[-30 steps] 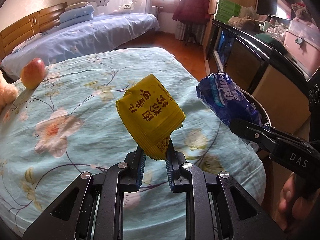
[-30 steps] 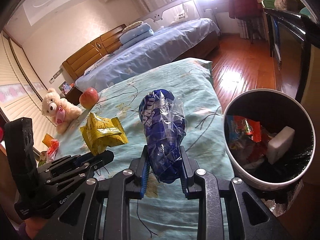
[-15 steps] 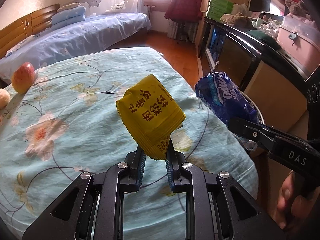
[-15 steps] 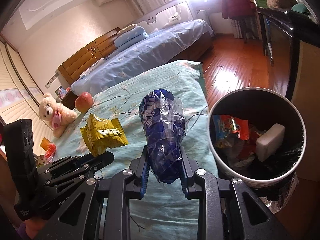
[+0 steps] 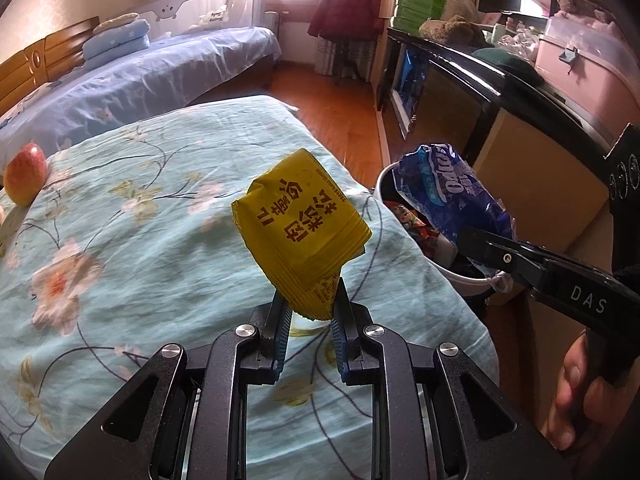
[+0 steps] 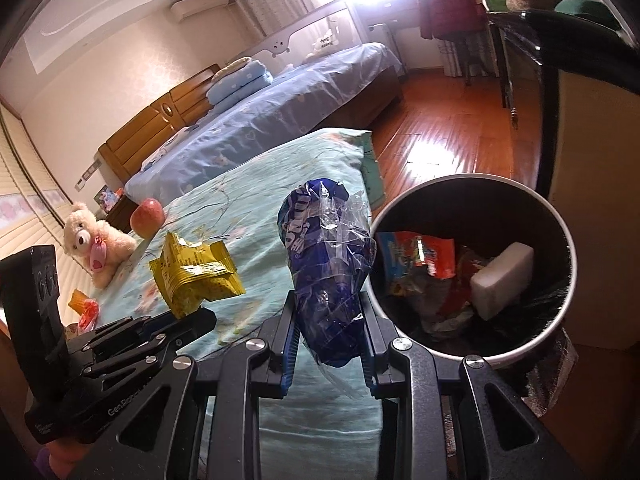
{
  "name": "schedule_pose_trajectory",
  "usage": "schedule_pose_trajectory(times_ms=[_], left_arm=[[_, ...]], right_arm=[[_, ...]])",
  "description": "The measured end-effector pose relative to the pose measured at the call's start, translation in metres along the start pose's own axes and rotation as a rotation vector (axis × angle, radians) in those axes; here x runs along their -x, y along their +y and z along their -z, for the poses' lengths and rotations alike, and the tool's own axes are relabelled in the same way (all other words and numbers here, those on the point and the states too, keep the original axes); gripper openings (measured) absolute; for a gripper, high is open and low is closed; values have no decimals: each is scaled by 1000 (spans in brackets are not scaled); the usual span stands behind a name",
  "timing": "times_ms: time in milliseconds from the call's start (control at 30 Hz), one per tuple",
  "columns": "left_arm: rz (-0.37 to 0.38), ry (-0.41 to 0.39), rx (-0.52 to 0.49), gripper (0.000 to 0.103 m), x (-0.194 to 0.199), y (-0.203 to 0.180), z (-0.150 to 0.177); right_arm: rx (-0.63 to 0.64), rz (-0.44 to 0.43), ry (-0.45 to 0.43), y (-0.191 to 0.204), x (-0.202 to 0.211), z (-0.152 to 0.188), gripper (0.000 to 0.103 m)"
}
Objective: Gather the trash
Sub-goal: 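Carry the yellow packet and blue wrapper over the bin with both tools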
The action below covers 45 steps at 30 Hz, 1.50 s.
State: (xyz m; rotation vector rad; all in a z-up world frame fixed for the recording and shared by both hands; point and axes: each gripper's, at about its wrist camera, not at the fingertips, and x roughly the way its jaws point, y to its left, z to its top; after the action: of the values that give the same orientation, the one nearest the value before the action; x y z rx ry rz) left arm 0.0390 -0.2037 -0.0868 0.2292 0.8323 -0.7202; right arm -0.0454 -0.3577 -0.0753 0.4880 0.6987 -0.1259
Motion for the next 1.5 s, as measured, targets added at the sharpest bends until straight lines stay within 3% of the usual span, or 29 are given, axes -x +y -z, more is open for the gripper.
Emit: schedule_pose_trajectory(times_ms=[1500], left_arm=[[46, 17, -120, 17, -31, -65, -31]], right_arm=[[-80, 112, -8, -71, 19, -18, 27]])
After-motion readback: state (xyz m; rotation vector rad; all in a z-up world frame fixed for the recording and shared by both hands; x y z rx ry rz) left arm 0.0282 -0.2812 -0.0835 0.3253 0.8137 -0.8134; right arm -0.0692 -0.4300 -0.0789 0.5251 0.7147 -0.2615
